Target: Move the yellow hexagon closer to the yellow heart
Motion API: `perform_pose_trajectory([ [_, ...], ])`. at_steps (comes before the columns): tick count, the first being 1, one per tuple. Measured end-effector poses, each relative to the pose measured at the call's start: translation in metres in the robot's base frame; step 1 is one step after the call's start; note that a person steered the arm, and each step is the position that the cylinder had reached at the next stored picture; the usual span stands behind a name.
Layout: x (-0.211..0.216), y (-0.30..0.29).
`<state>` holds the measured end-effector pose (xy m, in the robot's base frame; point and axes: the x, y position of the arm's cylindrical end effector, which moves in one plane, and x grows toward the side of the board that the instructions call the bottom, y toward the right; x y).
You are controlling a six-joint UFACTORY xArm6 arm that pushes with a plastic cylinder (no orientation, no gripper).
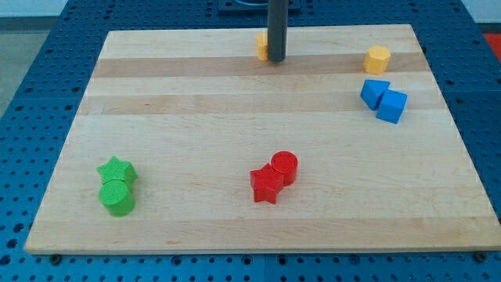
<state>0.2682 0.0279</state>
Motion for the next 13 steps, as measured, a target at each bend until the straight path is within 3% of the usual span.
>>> perform_pose_trajectory([
  [3, -0.024, 0.022],
  [7, -0.02, 0.215],
  [8, -0.002, 0.241],
  [9, 0.022, 0.242],
  [13, 0.036, 0.172],
])
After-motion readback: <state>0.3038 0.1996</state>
